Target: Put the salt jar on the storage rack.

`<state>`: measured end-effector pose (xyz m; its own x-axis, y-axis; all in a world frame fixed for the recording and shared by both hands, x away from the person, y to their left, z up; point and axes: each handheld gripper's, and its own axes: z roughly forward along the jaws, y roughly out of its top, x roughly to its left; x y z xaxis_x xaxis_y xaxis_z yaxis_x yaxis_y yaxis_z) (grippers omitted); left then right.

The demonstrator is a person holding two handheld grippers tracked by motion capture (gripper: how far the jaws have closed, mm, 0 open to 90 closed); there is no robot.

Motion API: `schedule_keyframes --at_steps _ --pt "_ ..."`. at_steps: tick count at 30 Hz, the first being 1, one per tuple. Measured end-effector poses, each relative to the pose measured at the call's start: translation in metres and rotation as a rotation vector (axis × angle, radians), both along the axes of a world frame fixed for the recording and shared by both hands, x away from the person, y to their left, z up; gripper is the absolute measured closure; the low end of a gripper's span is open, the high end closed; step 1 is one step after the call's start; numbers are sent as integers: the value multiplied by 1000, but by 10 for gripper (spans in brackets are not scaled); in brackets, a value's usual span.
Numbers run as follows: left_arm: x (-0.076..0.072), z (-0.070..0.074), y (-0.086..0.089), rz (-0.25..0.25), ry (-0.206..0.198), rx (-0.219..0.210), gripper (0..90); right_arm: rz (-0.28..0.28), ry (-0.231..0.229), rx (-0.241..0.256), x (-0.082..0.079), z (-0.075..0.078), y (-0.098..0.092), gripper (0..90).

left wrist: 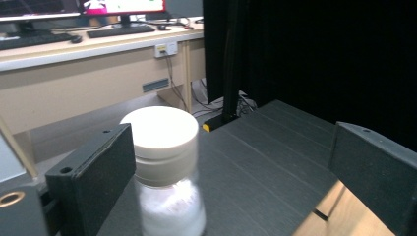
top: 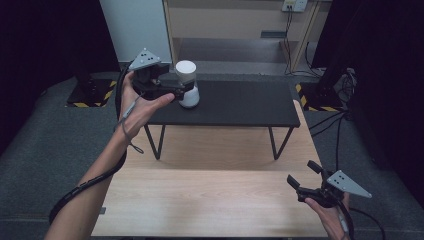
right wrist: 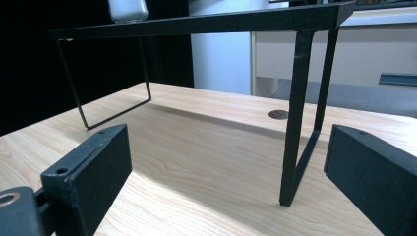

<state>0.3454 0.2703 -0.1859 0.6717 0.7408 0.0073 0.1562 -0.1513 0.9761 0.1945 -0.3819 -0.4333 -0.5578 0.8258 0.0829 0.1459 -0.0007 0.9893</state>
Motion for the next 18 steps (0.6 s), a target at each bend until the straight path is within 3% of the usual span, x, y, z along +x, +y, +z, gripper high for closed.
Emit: schedule_keyframes --at_steps 7,18 --pt "-21 -9 6 -73 -30 -41 32 2 0 -1 0 0 1 41" --pt "-61 -32 15 -131 -44 -11 31 4 4 -4 0 1 2 42"
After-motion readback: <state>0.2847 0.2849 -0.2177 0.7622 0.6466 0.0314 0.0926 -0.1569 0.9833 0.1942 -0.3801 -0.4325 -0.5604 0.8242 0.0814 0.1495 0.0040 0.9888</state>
